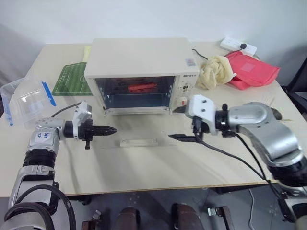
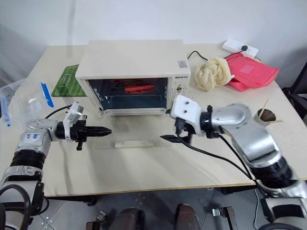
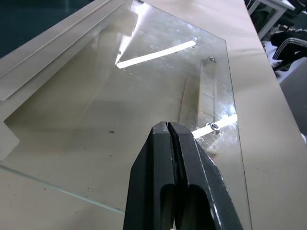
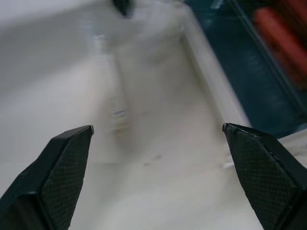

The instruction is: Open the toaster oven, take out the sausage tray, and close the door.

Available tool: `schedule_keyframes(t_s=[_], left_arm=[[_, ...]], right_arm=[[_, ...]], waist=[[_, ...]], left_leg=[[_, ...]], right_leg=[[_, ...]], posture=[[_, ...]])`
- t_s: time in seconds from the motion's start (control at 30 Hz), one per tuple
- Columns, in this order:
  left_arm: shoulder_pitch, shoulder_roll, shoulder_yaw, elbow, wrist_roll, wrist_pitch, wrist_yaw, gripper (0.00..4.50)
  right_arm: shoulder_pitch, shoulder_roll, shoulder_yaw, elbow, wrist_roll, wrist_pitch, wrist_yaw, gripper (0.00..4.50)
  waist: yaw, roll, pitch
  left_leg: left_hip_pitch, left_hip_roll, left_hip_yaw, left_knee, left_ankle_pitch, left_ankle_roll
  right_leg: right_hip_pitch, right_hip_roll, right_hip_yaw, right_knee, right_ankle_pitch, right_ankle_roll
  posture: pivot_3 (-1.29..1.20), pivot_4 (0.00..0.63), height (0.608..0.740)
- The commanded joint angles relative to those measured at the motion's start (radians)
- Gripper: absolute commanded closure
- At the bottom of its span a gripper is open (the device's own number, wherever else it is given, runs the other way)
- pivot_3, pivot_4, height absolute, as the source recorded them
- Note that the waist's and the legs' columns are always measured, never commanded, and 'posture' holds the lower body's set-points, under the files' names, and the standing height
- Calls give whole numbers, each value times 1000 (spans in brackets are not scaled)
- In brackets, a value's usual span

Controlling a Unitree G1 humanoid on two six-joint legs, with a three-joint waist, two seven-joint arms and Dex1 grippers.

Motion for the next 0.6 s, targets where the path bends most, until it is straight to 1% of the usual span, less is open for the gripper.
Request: schedule_keyframes(t_s=[0.03,0.1,0.17,0.27,0.33,0.47,0.53,0.6], left_arm=[[34,-25,61,-56,-48,-37,45,4473],[49,-47,101,-83,-80,-50,81,4473],[93,-79,156,-141,-118,-62,146,4473],[139,-104,194,-203,-141,-62,208,4473],[194,-126,228,-279,-174,-46,264,4473],[278,-146,277,-419,-264,79,349,4473],[322,-160,312,-493,-329,147,397,4096],[360,-172,337,-554,-375,180,423,3597]], right_arm=[[-79,102,64,130,-155,-89,-156,0],[-118,163,87,219,-218,-120,-220,0],[-184,246,120,355,-298,-173,-317,0],[-229,309,137,465,-359,-229,-371,0],[-262,356,163,559,-411,-269,-420,0],[-291,414,190,663,-474,-322,-458,0],[-296,431,226,699,-522,-358,-459,0],[-298,444,243,721,-559,-378,-466,0]], waist=[[-3,0,0],[-6,0,0],[-15,0,0],[-24,0,0],[-28,0,0],[-32,1,0],[-33,1,0],[-36,1,1]], left_leg=[[0,0,0,0,0,0],[0,0,0,0,0,0],[-1,0,-1,0,0,0],[-1,0,-3,0,0,-1],[-1,0,-3,0,0,-1],[-1,0,-4,0,0,-1],[-1,0,-4,0,0,-1],[-1,0,-4,0,0,-1]], right_leg=[[0,0,0,0,0,0],[-1,0,0,2,0,0],[-1,0,0,2,0,0],[-1,-1,-1,3,0,0],[-1,-1,-1,3,0,0],[-1,-1,-1,3,0,0],[-1,-1,-1,3,0,0],[-1,-1,-1,3,0,0]], posture=[[0,150,740],[0,150,740],[0,150,740],[0,150,740],[0,150,740],[0,150,740],[0,150,740],[0,150,740]])
